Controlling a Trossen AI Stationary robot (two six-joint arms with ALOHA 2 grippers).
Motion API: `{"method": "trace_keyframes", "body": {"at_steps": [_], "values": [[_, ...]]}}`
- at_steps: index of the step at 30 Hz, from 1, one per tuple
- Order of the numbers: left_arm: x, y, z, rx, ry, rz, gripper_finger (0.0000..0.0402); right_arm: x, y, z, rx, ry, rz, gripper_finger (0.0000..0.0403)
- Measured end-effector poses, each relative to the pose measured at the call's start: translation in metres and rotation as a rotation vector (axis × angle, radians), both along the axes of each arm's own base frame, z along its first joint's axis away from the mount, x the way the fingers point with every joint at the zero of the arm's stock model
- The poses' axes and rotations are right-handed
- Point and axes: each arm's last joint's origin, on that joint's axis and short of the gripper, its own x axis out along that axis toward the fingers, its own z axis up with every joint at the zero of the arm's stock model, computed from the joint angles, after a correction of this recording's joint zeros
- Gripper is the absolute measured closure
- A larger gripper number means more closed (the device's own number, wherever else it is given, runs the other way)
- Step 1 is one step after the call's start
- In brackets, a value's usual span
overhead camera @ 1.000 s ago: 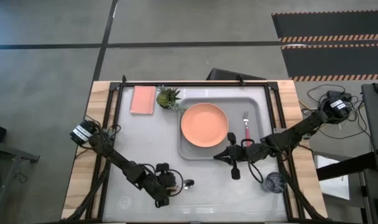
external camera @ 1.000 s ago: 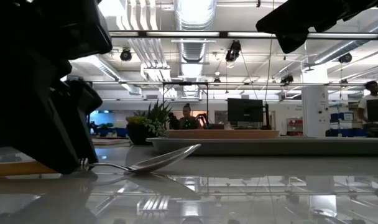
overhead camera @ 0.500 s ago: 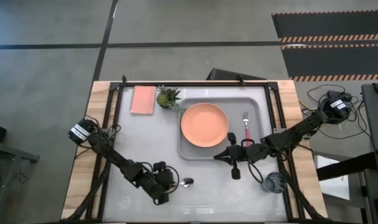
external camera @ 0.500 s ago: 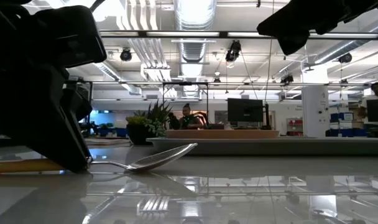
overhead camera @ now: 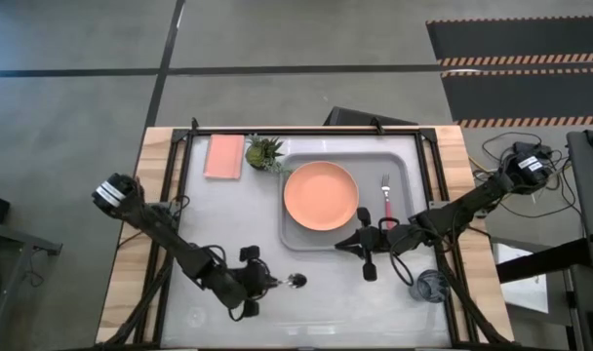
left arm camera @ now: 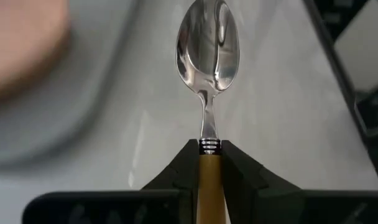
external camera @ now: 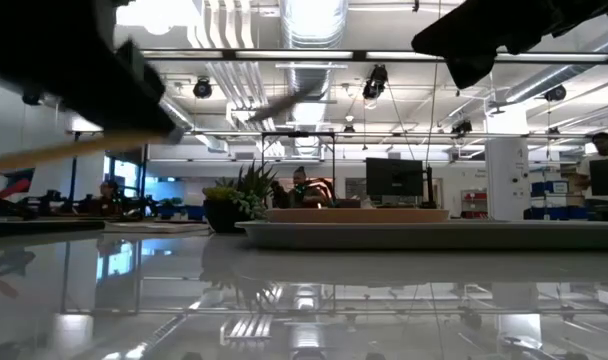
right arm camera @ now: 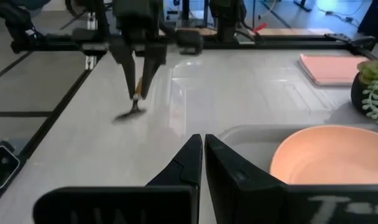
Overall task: Pick and place plate/cup/fork/spoon on tray
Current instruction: Put the orange spoon on the gray tray
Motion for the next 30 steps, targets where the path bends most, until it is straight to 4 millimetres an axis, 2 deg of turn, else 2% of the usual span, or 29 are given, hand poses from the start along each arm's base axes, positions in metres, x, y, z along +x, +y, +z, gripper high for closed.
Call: {"method": "trace_keyframes", "body": {"at_steps": [6, 10, 13, 19, 24, 30], "values": [[-0.003, 0.008, 0.039, 0.16, -0.206, 0.061, 0.0376, 0.0, 0.0, 0.0, 0.013, -0.041, -0.004, 0.0394], [0.003, 0.011, 0.062, 0.305, -0.381, 0.136, 0.0376, 0.004, -0.001, 0.001, 0.031, -0.167, -0.071, 0.0393], [0.009, 0.013, 0.072, 0.409, -0.457, 0.155, 0.0376, 0.01, 0.001, -0.003, -0.008, -0.214, -0.088, 0.0383], [0.017, 0.026, 0.076, 0.513, -0.464, 0.272, 0.0376, 0.026, 0.005, -0.008, 0.003, -0.304, -0.125, 0.0317], [0.019, 0.043, 0.074, 0.541, -0.42, 0.508, 0.0376, 0.037, 0.006, -0.009, -0.042, -0.429, -0.28, 0.0241], [0.02, 0.049, 0.069, 0.522, -0.415, 0.56, 0.0372, 0.055, 0.005, -0.025, 0.019, -0.554, -0.316, 0.0189]]}}
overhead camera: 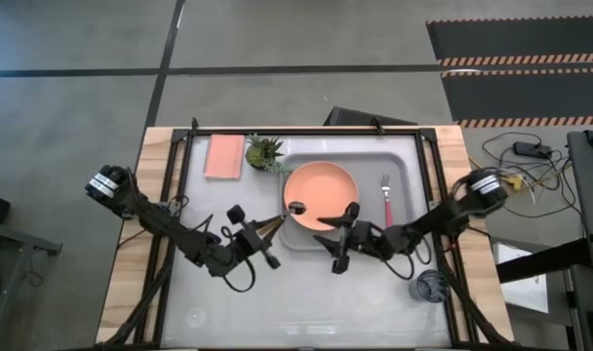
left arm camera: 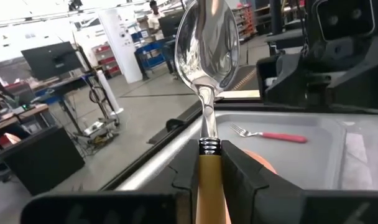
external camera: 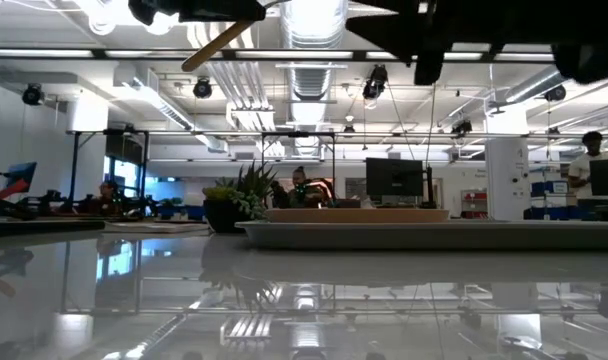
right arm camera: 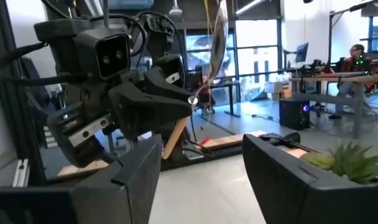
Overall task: Pick and place plate/cup/fork/spoon on tray
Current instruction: Put the orange spoon on the gray tray
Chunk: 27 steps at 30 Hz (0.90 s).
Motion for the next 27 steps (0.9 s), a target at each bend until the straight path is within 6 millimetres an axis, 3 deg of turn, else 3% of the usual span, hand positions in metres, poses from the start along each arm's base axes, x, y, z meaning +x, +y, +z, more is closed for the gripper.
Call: {"method": "trace_keyframes", "body": {"at_steps": [4, 9, 20, 27], "values": [[-0.001, 0.0, -0.002, -0.001, 0.002, -0.003, 0.037, 0.018, -0.001, -0.008, 0.009, -0.054, -0.027, 0.0182], [-0.001, -0.001, -0.002, -0.002, 0.002, -0.014, 0.0369, 0.041, 0.001, 0.004, -0.03, -0.113, -0.067, 0.0182], [-0.002, -0.002, -0.003, -0.003, 0.004, -0.031, 0.0367, 0.057, -0.01, 0.021, -0.036, -0.152, -0.153, 0.0211], [-0.002, -0.001, -0.006, -0.013, 0.003, -0.029, 0.0367, 0.069, -0.018, 0.026, -0.037, -0.149, -0.105, 0.0244]]}}
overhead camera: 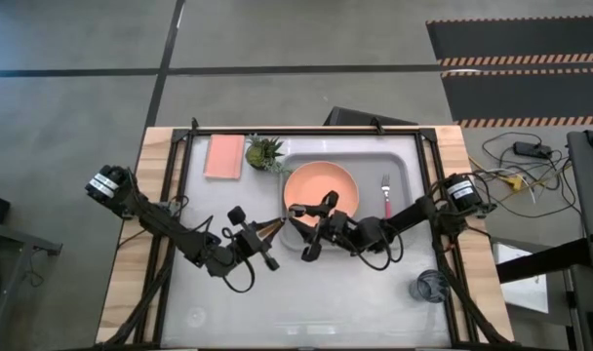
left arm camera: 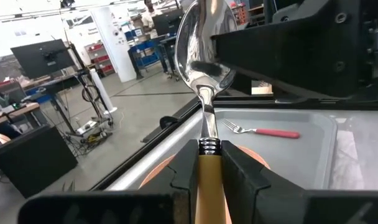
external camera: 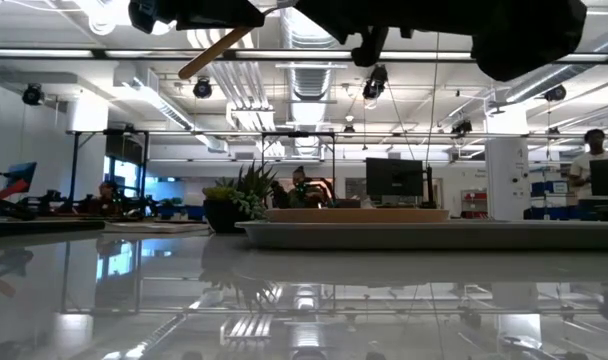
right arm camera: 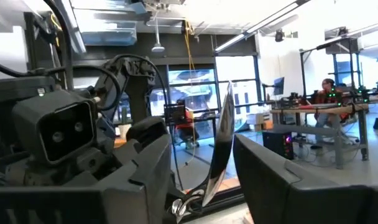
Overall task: Pick and place plate/cup/fork/spoon on tray
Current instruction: Put the orange spoon on the gray tray
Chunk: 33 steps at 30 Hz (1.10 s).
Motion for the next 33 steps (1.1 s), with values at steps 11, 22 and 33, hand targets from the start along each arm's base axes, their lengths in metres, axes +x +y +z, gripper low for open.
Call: {"method": "trace_keyframes", "body": {"at_steps": [11, 22, 33], "values": [[0.0, 0.0, 0.0, 0.001, 0.001, -0.002, 0.0366, 0.0, -0.001, -0.001, -0.014, 0.015, -0.01, 0.0388], [0.0, -0.001, 0.003, -0.014, -0.011, -0.064, 0.0329, 0.001, 0.0, -0.003, -0.031, 0.054, -0.008, 0.0393], [-0.011, -0.003, 0.02, 0.057, 0.014, -0.096, 0.0238, -0.018, -0.02, 0.036, -0.03, 0.353, -0.023, 0.0394]]}}
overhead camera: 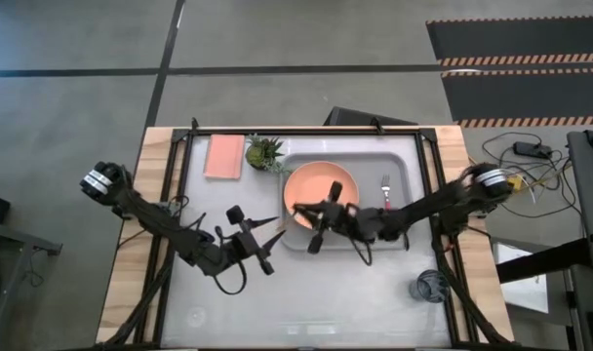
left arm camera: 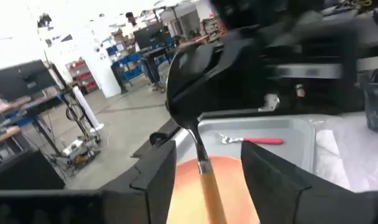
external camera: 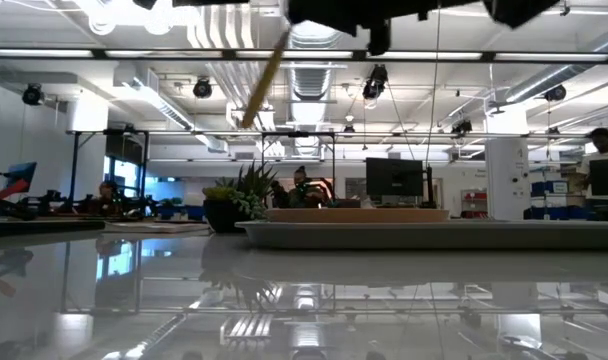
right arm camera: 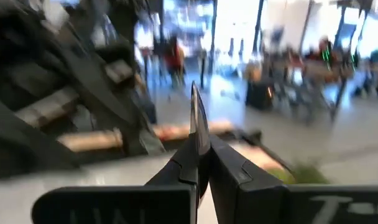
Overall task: Pick and place plate/cup/fork/spoon on tray
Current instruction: Put the orange spoon on the gray tray
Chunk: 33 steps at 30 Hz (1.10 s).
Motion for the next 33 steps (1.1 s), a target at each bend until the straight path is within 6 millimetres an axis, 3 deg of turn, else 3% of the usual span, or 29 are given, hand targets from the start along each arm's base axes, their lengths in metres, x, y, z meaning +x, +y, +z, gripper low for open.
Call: {"method": "trace_keyframes", "body": {"at_steps": [9, 14, 23, 33], "values": [[-0.017, 0.007, 0.031, 0.12, 0.009, -0.054, 0.0233, -0.069, -0.071, 0.045, 0.362, 0.564, -0.086, 0.0394], [-0.029, 0.016, 0.051, 0.157, -0.013, -0.054, 0.0233, -0.102, -0.106, 0.052, 0.614, 0.657, -0.08, 0.0394], [-0.053, 0.031, 0.08, 0.137, -0.089, -0.042, 0.0233, -0.136, -0.143, 0.012, 0.96, 0.713, -0.187, 0.0394], [-0.052, 0.03, 0.077, 0.149, -0.067, -0.046, 0.0233, -0.153, -0.163, -0.025, 1.145, 0.736, -0.346, 0.0394]]}}
